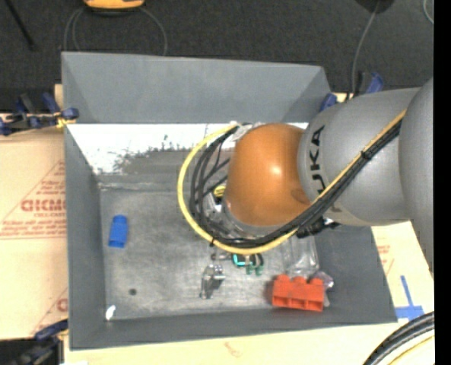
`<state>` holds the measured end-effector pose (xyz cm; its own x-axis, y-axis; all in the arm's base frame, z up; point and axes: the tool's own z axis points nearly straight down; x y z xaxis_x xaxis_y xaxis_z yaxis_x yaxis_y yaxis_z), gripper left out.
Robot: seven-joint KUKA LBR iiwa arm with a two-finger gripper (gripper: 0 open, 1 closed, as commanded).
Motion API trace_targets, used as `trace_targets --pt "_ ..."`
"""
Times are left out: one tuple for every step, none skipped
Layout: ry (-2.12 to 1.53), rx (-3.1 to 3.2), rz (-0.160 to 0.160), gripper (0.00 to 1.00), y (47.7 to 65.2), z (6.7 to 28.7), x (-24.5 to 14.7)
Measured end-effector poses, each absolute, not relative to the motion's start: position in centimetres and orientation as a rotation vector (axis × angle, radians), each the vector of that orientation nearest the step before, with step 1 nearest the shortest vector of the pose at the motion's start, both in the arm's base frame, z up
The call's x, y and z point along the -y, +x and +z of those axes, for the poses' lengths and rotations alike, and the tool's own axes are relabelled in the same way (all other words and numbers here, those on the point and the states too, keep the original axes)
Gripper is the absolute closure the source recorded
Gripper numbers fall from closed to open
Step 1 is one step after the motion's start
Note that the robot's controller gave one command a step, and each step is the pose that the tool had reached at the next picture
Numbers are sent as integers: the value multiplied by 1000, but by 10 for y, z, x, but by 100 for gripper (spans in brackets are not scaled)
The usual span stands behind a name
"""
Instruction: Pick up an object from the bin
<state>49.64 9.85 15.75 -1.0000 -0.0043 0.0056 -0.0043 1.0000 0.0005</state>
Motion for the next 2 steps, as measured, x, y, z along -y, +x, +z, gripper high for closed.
trace_targets --pt "354 3122 3 0 475 177 -30" --pt "650 3078 4 0 483 94 74"
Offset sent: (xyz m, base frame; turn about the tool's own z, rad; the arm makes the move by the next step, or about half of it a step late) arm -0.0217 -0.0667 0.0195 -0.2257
